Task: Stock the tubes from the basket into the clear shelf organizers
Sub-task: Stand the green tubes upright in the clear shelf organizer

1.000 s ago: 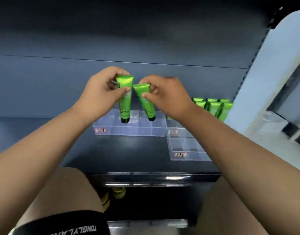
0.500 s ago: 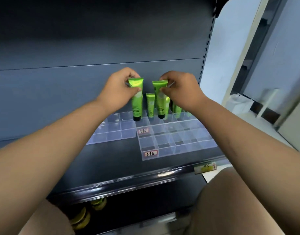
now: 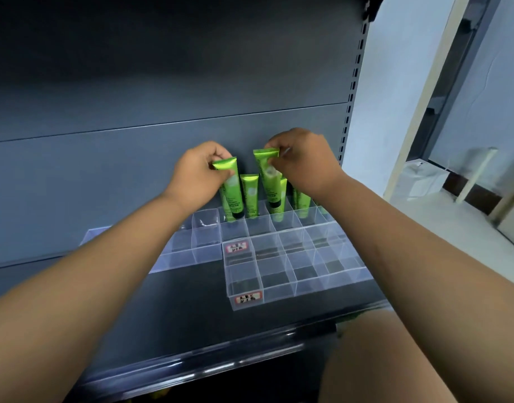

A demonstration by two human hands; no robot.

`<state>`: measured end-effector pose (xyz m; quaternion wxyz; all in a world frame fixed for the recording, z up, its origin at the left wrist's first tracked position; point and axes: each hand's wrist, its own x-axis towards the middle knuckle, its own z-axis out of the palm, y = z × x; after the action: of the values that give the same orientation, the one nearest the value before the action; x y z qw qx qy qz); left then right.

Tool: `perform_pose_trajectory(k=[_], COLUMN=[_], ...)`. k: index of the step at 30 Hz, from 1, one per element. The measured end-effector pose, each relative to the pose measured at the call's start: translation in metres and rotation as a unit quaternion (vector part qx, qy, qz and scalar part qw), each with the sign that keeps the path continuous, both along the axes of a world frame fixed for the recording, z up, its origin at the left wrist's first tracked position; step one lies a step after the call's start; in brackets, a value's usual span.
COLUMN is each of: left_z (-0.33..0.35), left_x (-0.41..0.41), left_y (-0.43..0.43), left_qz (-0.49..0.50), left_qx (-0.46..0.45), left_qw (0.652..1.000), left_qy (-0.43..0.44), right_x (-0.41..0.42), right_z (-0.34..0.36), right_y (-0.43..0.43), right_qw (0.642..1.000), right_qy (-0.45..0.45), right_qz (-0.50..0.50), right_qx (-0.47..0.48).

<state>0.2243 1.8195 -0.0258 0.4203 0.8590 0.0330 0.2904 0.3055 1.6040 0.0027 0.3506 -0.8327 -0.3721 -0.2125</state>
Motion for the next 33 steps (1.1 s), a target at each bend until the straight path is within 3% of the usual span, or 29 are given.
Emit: perform_pose_trajectory(k=[10, 19, 33], left_z=[-0.025, -0.046, -0.067], left_x=[0.026, 0.036, 0.036], left_y=[0.015, 0.019, 0.025], left_qz=[0.007, 0.009, 0.015], left_qx=[0.01, 0.057, 0.085], left_qw=[1.0, 0.998, 0.995], left_qy=[0.005, 0.032, 0.042], right_x=[0.026, 0.032, 0.039], right_z=[-0.037, -0.071, -0.082], right_y=[0.017, 0.028, 0.049], right_qw=[0.993, 0.995, 0.994], right_qy=[0.027, -0.022, -0.006], right_qz=[0.031, 0.042, 0.032], right_qx=[0.107, 0.091, 0.102])
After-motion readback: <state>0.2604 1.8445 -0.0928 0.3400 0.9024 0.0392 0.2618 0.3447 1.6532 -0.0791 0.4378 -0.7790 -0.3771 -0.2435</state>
